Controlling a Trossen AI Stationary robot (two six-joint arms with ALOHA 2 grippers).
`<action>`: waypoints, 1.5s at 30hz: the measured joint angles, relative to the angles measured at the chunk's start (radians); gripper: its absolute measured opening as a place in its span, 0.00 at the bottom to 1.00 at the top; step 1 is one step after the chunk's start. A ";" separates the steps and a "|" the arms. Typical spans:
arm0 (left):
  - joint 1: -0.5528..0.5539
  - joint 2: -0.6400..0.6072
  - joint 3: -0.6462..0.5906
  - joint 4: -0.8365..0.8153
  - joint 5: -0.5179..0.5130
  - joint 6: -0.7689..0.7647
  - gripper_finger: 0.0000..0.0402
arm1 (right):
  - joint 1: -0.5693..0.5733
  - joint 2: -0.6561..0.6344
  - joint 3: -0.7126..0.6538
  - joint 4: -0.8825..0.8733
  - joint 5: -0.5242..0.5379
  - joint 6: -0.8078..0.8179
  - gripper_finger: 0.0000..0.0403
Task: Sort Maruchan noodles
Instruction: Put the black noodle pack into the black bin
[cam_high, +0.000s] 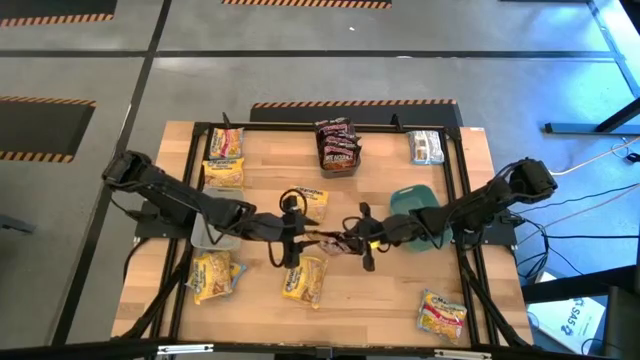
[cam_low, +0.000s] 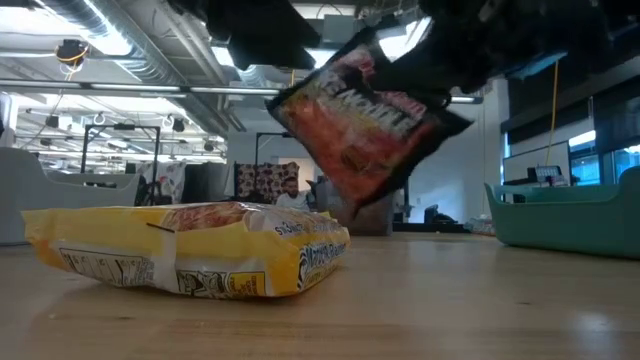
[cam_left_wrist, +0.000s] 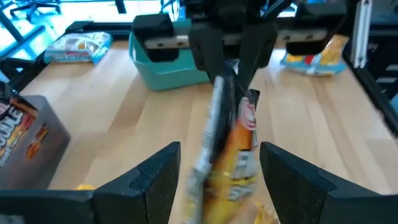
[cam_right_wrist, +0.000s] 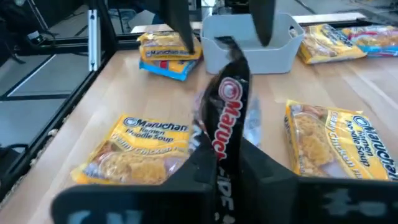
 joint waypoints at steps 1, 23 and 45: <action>0.000 0.005 -0.001 -0.001 -0.002 0.000 0.54 | -0.004 0.000 0.011 -0.030 -0.006 0.002 0.05; 0.000 0.020 -0.030 -0.240 -0.012 -0.037 0.53 | -0.144 -0.034 0.431 -0.786 0.099 -0.251 0.00; 0.121 0.020 -0.130 -0.036 0.041 0.097 0.53 | -0.819 0.026 0.642 -0.919 -0.569 -0.741 0.00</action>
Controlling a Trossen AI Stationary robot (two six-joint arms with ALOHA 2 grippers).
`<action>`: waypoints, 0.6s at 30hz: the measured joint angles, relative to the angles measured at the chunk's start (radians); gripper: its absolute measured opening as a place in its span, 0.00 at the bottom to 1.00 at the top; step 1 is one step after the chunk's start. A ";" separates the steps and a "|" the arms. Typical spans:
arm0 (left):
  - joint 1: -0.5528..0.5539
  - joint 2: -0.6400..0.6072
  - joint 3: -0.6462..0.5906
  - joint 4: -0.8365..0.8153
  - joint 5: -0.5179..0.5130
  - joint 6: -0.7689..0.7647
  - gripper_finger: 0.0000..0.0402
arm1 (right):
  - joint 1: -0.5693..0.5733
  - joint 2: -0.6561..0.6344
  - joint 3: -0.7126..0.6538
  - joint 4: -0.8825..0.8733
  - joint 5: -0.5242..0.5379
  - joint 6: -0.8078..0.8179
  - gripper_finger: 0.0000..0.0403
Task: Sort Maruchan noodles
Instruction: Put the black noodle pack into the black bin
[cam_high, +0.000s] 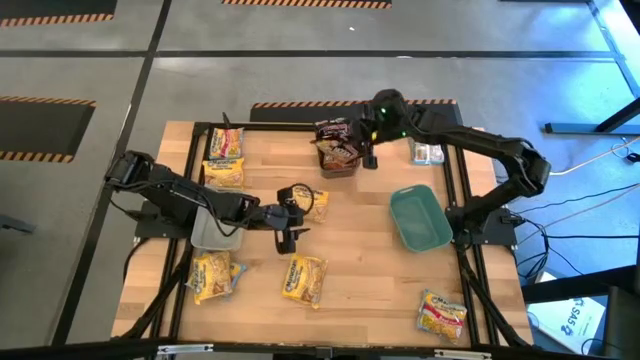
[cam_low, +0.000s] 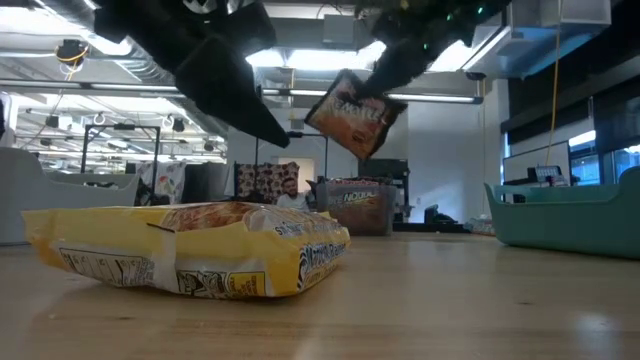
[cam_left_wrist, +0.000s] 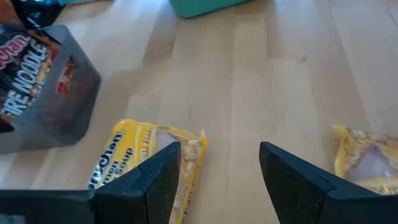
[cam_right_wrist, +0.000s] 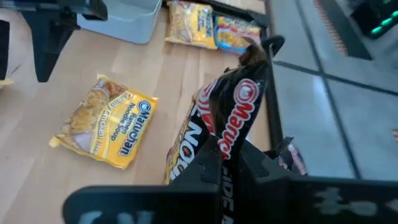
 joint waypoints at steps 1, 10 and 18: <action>0.005 0.000 0.000 0.005 0.000 0.000 0.53 | -0.013 0.016 0.000 -0.004 -0.016 -0.004 0.00; 0.028 0.000 0.000 0.005 0.001 0.000 0.53 | -0.061 0.085 -0.001 -0.100 -0.046 -0.118 0.00; 0.035 0.000 0.000 0.004 0.001 0.000 0.53 | -0.060 0.155 -0.001 -0.111 -0.044 -0.139 0.00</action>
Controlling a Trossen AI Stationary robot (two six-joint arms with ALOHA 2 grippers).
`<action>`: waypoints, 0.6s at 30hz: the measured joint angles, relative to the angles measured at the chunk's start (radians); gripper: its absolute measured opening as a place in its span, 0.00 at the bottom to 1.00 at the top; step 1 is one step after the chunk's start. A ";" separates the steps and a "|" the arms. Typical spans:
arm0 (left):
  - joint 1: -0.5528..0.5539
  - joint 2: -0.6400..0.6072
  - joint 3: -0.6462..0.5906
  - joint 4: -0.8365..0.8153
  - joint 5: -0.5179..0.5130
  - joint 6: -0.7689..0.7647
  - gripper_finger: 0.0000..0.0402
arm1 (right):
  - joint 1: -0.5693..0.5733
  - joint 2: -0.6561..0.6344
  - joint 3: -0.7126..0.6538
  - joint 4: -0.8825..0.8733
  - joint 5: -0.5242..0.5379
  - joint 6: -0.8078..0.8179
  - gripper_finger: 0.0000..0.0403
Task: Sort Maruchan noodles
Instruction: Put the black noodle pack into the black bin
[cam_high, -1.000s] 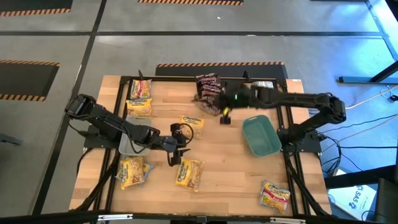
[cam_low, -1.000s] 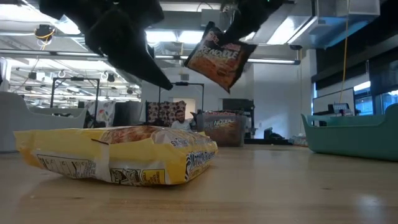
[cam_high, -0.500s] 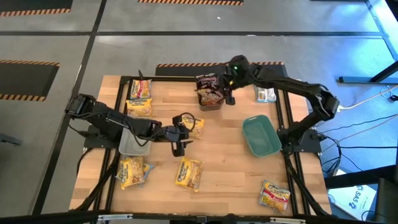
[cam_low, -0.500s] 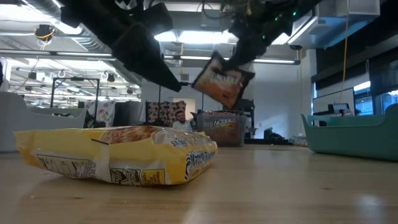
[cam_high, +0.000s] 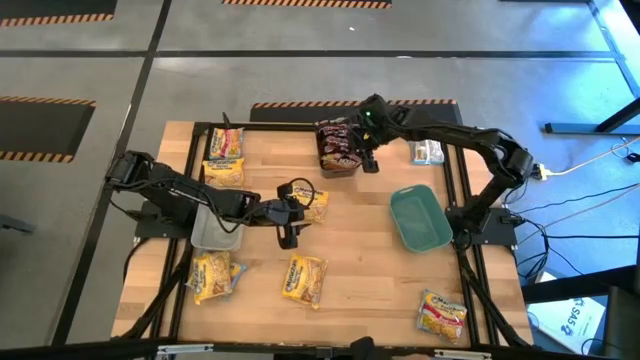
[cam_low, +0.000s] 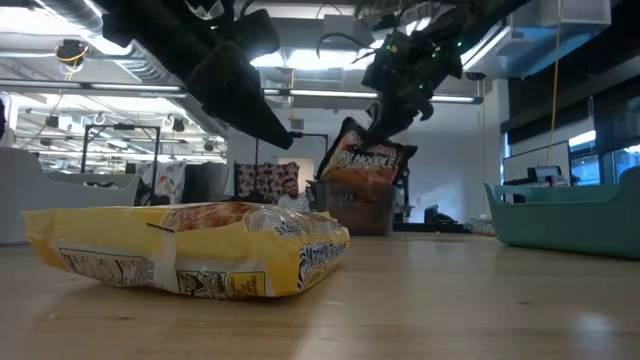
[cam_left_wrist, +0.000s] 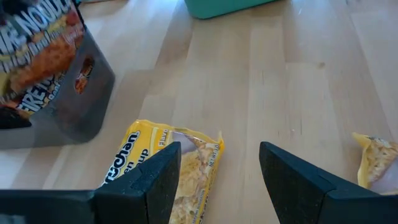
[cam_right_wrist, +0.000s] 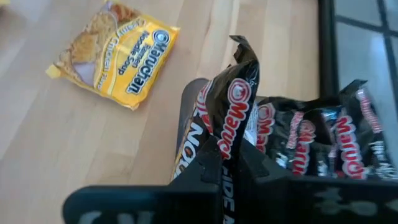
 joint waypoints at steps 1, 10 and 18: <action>0.000 0.000 0.000 0.000 0.000 0.000 0.53 | 0.000 0.010 0.000 0.000 0.003 -0.002 0.00; 0.000 0.000 0.000 -0.001 -0.002 0.001 0.53 | 0.002 0.080 0.000 0.029 0.017 0.044 0.10; 0.000 0.000 0.000 0.002 -0.003 0.001 0.53 | 0.003 0.138 0.000 0.127 -0.002 0.124 0.39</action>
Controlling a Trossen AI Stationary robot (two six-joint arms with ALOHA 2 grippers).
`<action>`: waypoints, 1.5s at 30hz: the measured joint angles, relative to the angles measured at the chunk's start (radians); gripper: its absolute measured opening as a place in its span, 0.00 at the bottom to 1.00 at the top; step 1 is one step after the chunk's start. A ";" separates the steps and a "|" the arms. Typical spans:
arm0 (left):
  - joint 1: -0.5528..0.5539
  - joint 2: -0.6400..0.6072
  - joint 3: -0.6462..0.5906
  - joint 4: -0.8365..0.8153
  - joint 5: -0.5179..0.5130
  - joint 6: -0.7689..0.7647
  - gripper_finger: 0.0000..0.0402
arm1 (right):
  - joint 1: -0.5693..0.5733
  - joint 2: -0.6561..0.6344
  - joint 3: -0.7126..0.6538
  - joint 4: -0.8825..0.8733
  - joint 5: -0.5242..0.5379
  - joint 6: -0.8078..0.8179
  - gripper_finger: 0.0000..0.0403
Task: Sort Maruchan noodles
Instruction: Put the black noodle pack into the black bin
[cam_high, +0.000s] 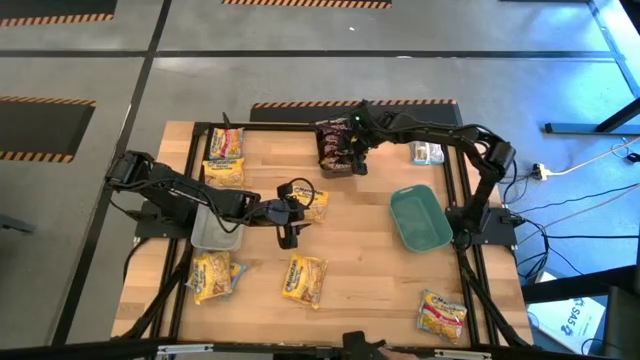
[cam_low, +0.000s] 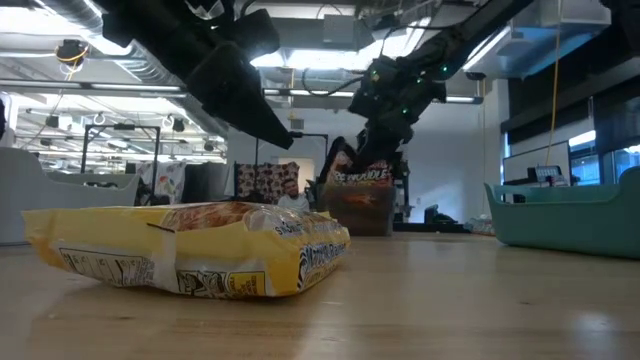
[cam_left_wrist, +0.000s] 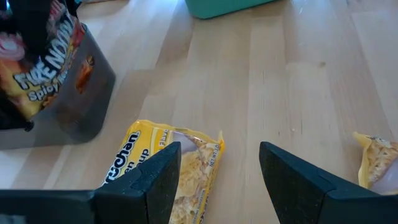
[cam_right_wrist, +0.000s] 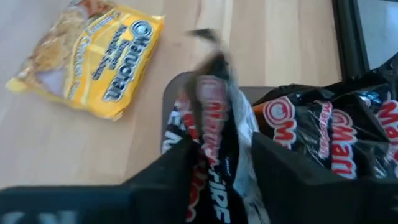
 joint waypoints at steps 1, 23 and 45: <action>0.000 0.000 0.000 0.003 0.000 0.000 0.53 | 0.005 0.013 0.000 0.016 0.002 0.016 0.42; 0.005 0.000 0.000 0.060 -0.005 0.027 0.53 | 0.070 -0.120 -0.001 0.040 0.142 0.123 0.35; 0.025 0.000 0.000 0.087 -0.004 0.023 0.53 | 0.085 0.024 -0.001 0.105 0.244 0.140 0.04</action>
